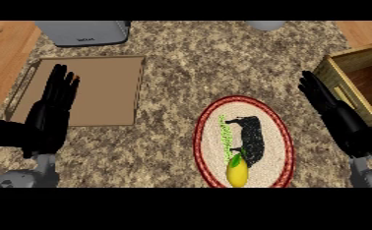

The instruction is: Pick the lemon from the placemat and place it in the basket

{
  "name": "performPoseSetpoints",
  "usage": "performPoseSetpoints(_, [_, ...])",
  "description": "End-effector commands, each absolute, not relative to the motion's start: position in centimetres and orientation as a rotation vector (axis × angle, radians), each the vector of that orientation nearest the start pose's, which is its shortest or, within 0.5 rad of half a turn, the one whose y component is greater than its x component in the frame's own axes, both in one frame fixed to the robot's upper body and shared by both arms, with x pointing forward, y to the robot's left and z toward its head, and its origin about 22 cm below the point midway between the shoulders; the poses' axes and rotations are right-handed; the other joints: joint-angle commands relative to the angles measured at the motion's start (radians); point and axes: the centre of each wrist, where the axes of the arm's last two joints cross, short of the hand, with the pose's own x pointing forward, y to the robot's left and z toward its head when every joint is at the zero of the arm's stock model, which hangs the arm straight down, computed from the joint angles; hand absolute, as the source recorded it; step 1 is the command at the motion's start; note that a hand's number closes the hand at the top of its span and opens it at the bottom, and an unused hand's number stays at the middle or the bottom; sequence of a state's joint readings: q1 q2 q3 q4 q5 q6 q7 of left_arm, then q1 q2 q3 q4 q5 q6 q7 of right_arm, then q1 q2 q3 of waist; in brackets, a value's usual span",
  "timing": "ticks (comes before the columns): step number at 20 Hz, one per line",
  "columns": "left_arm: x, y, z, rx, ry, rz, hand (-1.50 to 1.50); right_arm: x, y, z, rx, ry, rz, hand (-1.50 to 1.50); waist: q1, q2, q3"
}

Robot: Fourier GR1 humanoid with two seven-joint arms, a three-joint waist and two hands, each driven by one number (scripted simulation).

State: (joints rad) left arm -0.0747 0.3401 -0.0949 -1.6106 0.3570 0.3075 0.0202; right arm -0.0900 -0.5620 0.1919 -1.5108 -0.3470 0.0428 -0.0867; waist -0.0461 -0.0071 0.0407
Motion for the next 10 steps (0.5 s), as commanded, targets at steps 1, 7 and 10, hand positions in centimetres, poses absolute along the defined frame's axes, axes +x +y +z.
performPoseSetpoints(1, [24.9, 26.4, 2.3, 0.124, -1.538, 0.1, 0.0, 25.7, -29.6, 4.1, 0.115, -1.726, 0.257, 1.5, 0.032, 0.006, -0.039])
performPoseSetpoints(7, [20.0, 29.3, -4.5, 0.165, -1.052, 0.022, 0.0, 25.6, -21.3, 11.2, 0.544, -2.318, 0.47, 1.5, 0.041, -0.002, -0.04])
performPoseSetpoints(10, [19.3, 29.6, -5.5, 0.161, -1.011, 0.004, 0.0, 21.5, -15.4, 8.3, 0.622, -2.378, 0.359, 1.5, 0.027, -0.002, -0.042])
